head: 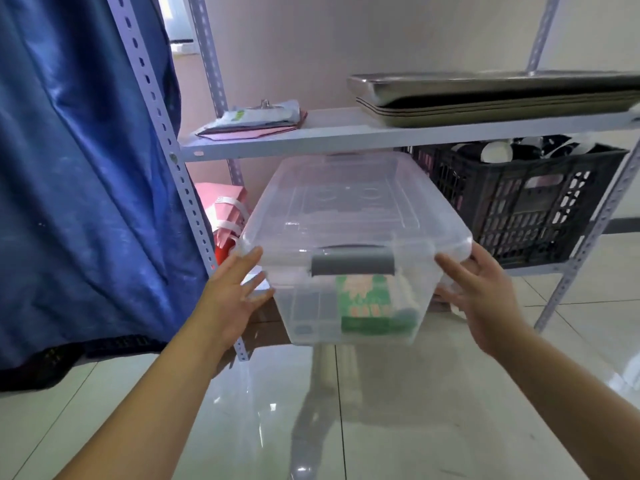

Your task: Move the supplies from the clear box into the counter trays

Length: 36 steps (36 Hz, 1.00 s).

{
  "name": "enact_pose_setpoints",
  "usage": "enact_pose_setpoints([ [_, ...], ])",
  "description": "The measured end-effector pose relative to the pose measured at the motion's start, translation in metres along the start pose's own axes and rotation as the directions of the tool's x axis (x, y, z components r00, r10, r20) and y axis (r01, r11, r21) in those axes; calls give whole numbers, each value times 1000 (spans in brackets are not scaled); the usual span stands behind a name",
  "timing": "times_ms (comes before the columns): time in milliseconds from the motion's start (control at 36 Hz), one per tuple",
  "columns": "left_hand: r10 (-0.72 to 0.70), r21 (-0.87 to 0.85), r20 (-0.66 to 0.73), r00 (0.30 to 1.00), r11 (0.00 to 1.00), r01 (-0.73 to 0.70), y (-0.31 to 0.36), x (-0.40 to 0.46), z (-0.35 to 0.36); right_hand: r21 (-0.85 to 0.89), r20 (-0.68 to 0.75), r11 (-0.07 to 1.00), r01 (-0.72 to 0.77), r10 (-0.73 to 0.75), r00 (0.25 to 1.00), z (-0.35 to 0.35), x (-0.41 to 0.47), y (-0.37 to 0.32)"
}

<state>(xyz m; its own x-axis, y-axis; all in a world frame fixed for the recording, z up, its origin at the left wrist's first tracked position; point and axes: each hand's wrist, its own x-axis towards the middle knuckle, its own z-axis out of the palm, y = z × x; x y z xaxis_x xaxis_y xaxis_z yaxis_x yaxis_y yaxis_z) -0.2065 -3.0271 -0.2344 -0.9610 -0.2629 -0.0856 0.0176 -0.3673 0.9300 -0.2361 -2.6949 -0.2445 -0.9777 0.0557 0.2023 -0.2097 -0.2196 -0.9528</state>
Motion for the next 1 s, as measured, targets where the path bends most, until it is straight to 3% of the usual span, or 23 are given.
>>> enact_pose_setpoints([
  [139,-93,-7,-40,995,996,93,6,45,32,-107,-208,981,-159,134,969,10,57,2],
  [333,-158,-59,-30,987,986,156,10,87,51,-47,-318,951,-307,277,907,34,116,8],
  [583,-182,-94,-20,983,979,180,21,122,61,106,-257,949,-297,315,914,42,150,6],
  [778,-147,-41,39,988,988,149,19,130,58,112,-55,956,-272,279,959,42,151,5],
  [889,-150,118,84,985,983,139,12,127,43,-11,-63,959,-283,282,957,38,144,6],
  [1000,-125,393,11,992,913,110,4,114,30,-190,-169,895,-404,376,911,30,122,10],
])
